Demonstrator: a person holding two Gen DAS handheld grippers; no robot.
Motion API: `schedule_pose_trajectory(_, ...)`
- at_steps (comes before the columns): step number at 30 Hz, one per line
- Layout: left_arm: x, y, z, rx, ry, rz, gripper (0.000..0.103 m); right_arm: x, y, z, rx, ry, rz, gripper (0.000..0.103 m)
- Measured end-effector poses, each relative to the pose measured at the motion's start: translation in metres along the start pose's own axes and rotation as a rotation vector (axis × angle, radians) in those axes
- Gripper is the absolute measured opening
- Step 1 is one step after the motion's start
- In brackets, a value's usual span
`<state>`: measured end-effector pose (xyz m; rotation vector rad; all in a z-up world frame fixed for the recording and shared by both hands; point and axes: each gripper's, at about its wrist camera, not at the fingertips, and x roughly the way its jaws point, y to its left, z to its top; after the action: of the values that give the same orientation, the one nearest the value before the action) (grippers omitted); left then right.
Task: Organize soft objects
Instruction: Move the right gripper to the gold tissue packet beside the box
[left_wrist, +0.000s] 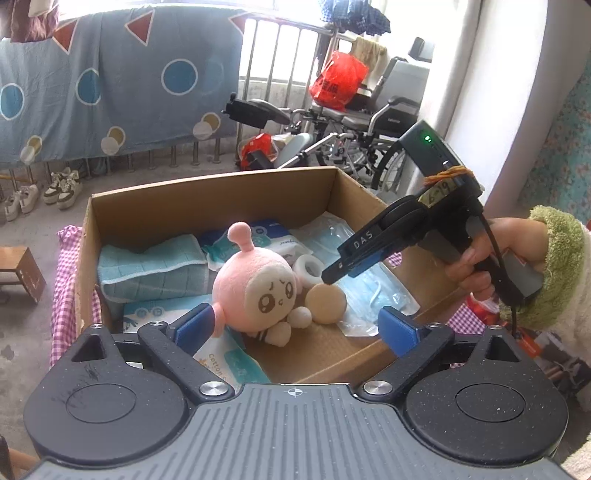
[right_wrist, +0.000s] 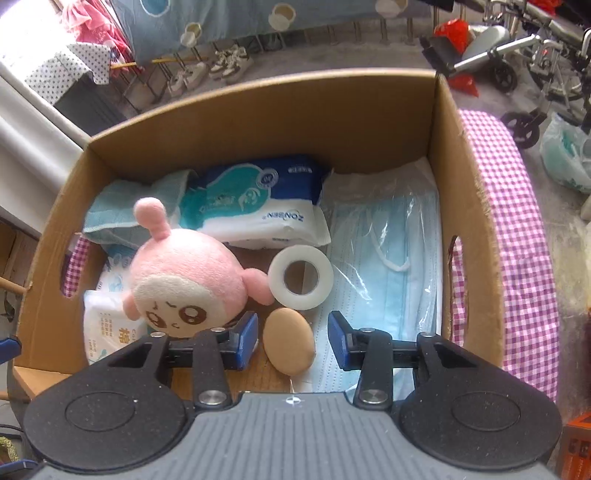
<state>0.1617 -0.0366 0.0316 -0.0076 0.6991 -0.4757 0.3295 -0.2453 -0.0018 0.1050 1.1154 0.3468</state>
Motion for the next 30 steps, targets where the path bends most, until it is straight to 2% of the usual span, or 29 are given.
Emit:
schedule_pose_trajectory(4,-0.021,-0.006,-0.009,0.003,0.001,-0.005,0.099,-0.059,-0.002,-0.019,0.052,-0.157,0.103,0.045)
schedule_pose_trajectory(8,-0.032,-0.012,-0.024,0.001,0.052,-0.059,0.099,-0.109,-0.007,-0.073,0.105,-0.296,0.234,0.055)
schedule_pose_trajectory(11,-0.029,-0.023,-0.039,0.020,0.105,-0.096,0.099,-0.121,-0.013,-0.114,0.162,-0.334,0.290,0.055)
schedule_pose_trajectory(15,-0.009,-0.041,-0.056,0.062,0.156,-0.104,0.097,-0.109,-0.025,-0.159,0.259,-0.338,0.303,0.055)
schedule_pose_trajectory(19,0.016,-0.062,-0.065,0.170,0.184,-0.043,0.089,-0.086,-0.040,-0.188,0.386,-0.329,0.288,0.055)
schedule_pose_trajectory(21,0.022,-0.070,-0.068,0.209,0.182,-0.051,0.087,-0.077,-0.052,-0.193,0.443,-0.331,0.287,0.054)
schedule_pose_trajectory(25,0.033,-0.086,-0.060,0.246,0.150,-0.115,0.078,-0.065,-0.075,-0.194,0.506,-0.349,0.282,0.054)
schedule_pose_trajectory(30,0.062,-0.107,-0.053,0.296,0.160,-0.154,0.073,-0.044,-0.090,-0.188,0.525,-0.331,0.305,0.045)
